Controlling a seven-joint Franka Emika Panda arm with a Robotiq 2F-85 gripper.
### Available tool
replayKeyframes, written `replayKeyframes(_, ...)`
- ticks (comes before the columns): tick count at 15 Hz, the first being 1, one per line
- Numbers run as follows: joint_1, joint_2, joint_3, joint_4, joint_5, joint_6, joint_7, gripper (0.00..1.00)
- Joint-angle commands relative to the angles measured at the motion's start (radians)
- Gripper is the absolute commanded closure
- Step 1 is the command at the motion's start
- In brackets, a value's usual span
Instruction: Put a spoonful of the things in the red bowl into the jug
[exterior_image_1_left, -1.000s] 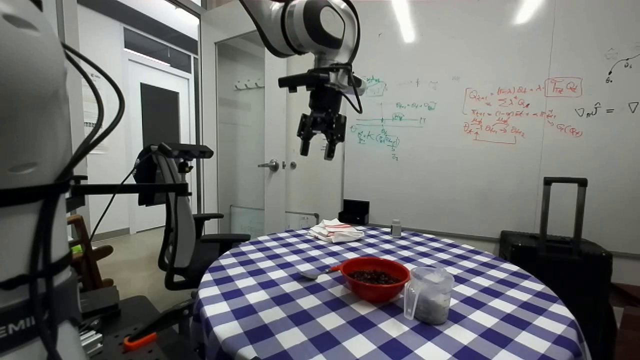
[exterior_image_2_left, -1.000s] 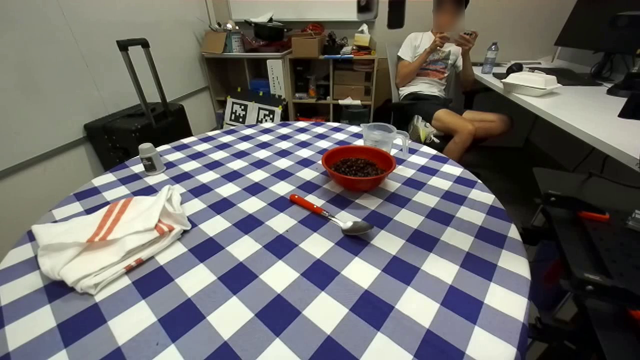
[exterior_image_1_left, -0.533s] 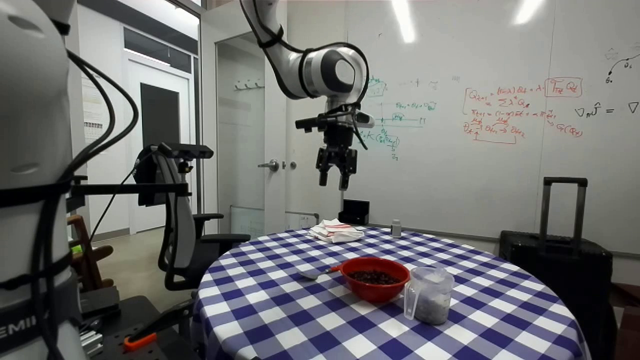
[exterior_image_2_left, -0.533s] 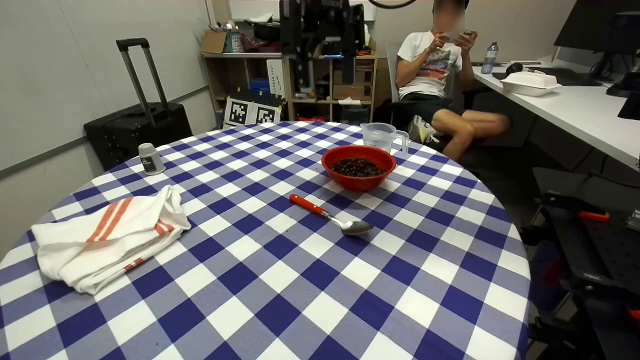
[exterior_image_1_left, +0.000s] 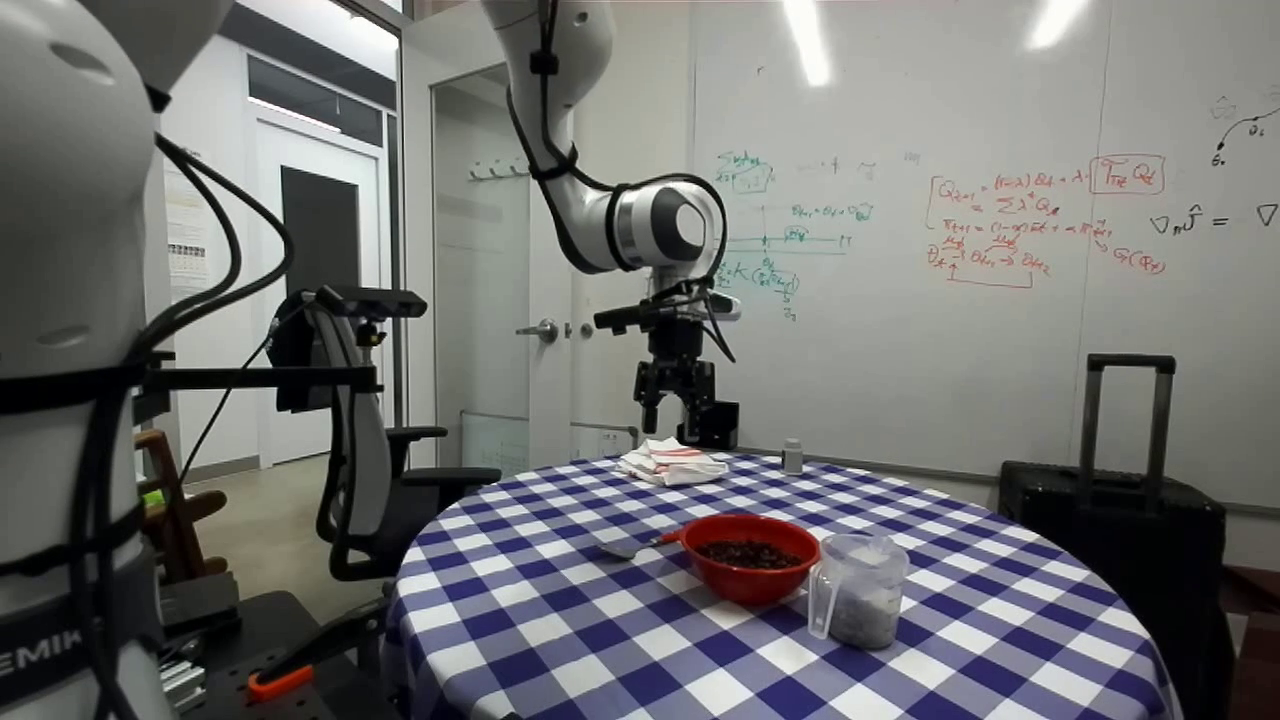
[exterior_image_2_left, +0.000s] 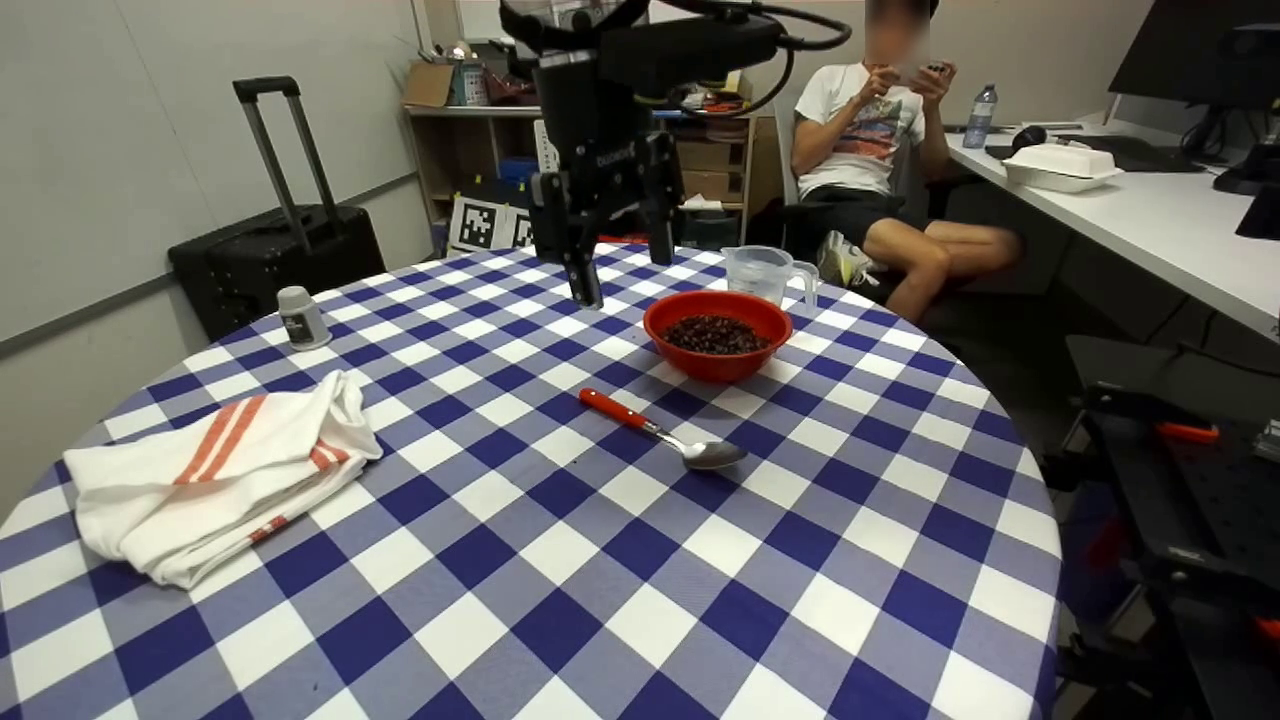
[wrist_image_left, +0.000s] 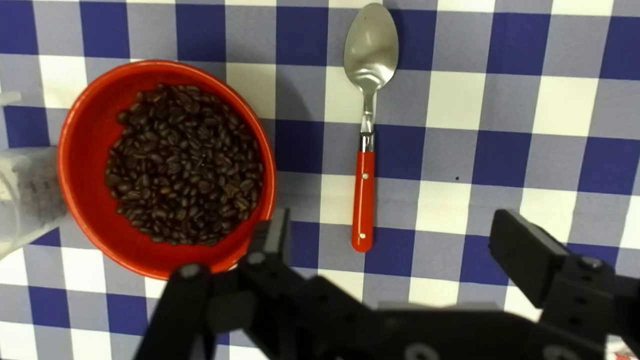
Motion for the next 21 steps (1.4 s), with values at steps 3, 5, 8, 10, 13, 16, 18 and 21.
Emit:
replayKeyframes(3, -0.006, 0.143, -0.025, 0.117, 0.001, 0.048, -0.058, 0.0)
replayKeyframes(5, -0.016, 0.18, -0.026, 0.143, 0.013, 0.056, -0.083, 0.0)
replayKeyframes(8, -0.023, 0.231, -0.022, 0.18, 0.016, 0.061, -0.121, 0.0)
replayKeyframes(10, -0.028, 0.261, -0.017, 0.202, 0.024, 0.056, -0.145, 0.0)
replayKeyframes(13, -0.03, 0.302, -0.012, 0.226, 0.032, 0.062, -0.173, 0.0)
replayKeyframes(16, -0.032, 0.338, -0.007, 0.244, 0.041, 0.063, -0.188, 0.0)
replayKeyframes(18, -0.034, 0.36, -0.005, 0.256, 0.05, 0.066, -0.19, 0.0)
replayKeyframes(21, -0.036, 0.386, -0.004, 0.277, 0.06, 0.064, -0.19, 0.04)
